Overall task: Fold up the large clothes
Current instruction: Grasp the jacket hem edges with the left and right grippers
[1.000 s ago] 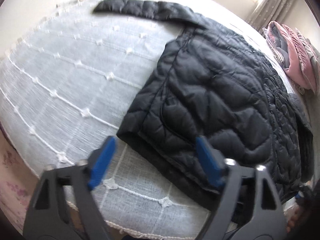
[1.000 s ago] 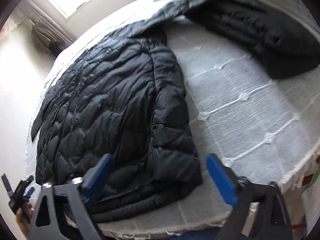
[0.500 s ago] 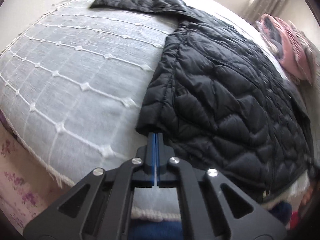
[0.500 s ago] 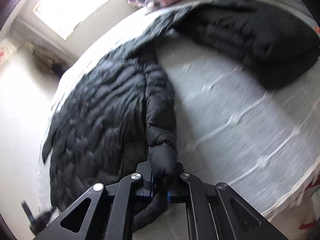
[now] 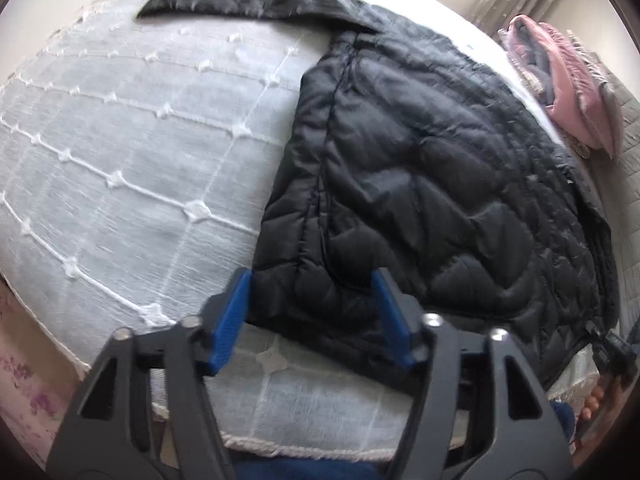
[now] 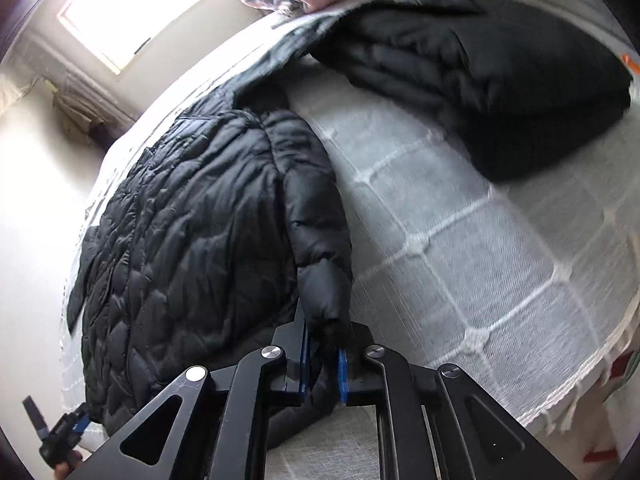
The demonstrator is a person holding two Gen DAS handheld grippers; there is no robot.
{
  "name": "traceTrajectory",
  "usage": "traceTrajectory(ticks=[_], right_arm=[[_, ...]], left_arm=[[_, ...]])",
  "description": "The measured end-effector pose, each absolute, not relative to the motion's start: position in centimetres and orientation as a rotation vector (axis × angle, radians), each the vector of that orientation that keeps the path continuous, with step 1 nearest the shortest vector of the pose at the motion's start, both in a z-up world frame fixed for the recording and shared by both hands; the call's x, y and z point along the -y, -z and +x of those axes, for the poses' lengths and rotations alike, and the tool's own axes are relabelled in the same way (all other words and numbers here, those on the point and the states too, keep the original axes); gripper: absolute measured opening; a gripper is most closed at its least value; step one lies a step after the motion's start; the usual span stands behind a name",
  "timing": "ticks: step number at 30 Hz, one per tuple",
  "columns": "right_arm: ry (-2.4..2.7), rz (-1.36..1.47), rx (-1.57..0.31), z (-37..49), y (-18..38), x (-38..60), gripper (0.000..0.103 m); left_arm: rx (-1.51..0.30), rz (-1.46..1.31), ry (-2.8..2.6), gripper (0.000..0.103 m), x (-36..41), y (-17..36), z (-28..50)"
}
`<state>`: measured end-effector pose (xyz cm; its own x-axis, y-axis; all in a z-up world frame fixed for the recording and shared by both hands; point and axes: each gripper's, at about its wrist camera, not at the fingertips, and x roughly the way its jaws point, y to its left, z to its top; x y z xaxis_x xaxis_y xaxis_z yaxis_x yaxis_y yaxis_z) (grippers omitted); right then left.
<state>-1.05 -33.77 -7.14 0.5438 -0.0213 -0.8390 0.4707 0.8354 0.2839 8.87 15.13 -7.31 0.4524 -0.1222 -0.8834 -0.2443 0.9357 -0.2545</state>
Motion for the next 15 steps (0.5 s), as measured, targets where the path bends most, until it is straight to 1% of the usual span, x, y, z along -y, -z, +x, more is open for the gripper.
traceTrajectory(ticks=[1, 2, 3, 6, 12, 15], right_arm=[[0.305, 0.530, -0.962, -1.1, 7.3, 33.8, 0.012], [0.302, 0.532, -0.962, -0.8, 7.4, 33.8, 0.012], [0.296, 0.530, -0.963, -0.7, 7.4, 33.8, 0.012], [0.278, 0.514, -0.963, -0.4, 7.2, 33.8, 0.009], [0.251, 0.538, -0.932, -1.8, 6.3, 34.2, 0.007], [0.249, 0.546, -0.929, -2.3, 5.9, 34.7, 0.007]], left_arm=[[-1.117, -0.399, -0.081, 0.024, -15.2, 7.9, 9.1], [-1.117, -0.422, -0.072, 0.016, -15.2, 8.1, 9.0], [-1.112, -0.435, -0.071, 0.011, -15.3, 8.1, 9.0], [-1.087, -0.418, -0.090, 0.008, -15.2, 7.7, 8.5], [-1.041, -0.421, -0.079, 0.007, -16.1, 5.6, 6.5], [-1.044, -0.404, -0.070, 0.007, -15.5, 5.1, 6.8]])
